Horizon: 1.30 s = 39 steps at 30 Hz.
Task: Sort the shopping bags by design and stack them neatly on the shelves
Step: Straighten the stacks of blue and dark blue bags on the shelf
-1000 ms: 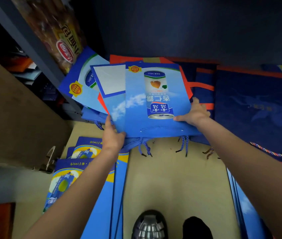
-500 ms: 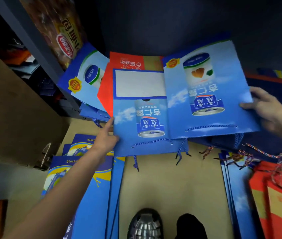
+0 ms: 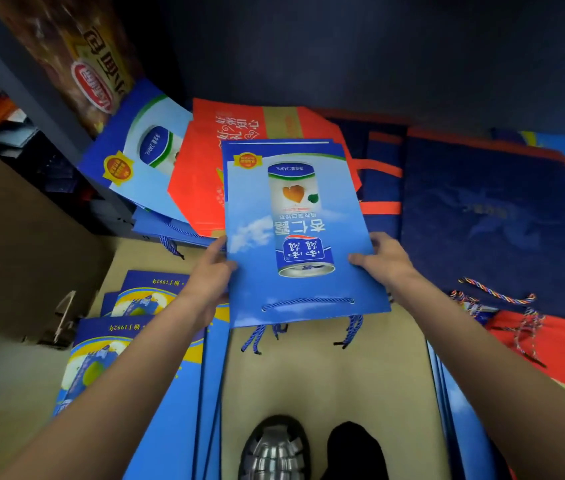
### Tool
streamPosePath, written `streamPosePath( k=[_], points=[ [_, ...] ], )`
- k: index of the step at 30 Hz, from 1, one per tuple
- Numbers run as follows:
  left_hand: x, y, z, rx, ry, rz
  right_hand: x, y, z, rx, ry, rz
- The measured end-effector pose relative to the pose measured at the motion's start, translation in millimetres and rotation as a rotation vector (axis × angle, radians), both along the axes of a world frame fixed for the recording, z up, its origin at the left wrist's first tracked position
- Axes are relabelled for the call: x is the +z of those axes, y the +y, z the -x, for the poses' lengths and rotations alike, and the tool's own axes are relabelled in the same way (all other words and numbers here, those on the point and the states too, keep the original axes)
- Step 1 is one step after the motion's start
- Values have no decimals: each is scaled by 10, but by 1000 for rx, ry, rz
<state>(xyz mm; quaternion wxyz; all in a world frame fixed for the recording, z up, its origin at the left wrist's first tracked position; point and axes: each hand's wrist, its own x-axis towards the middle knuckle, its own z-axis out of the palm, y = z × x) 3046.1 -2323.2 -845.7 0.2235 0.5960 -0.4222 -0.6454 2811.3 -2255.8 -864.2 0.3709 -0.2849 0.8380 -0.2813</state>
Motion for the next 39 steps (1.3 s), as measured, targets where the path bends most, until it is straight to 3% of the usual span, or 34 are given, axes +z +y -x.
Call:
streamPosePath(
  k=[3,8,14,18,20,23,25,27,29,34,39],
  points=[
    [55,-15,-22,97,8,18,124,-43,19,-66,-16,69],
    [314,-49,-76,62,-14,59,640,30,457,-229,-70,260],
    [840,-100,-59,149,20,229,992,572,1029,-378,111,295],
    [1381,47,455,-111,219,439,800,761,871,-459,-121,299],
    [1524,189,872,-280,160,520,742,787,769,-483,-246,309],
    [1420,448,1330,-527,165,314,791,839,720,-550,-522,387],
    [1100,530,1411,-726,-77,324,798,917,815,-545,-617,382],
    [719,499,1308,-820,-374,424,719,995,908,-467,-578,285],
    [405,439,1136,-772,-522,389,576,1047,940,-386,-530,213],
    [89,446,995,-609,-400,175,274,934,872,-335,-394,227],
    [134,337,903,-537,-364,344,268,693,881,-355,8,270]
  ],
)
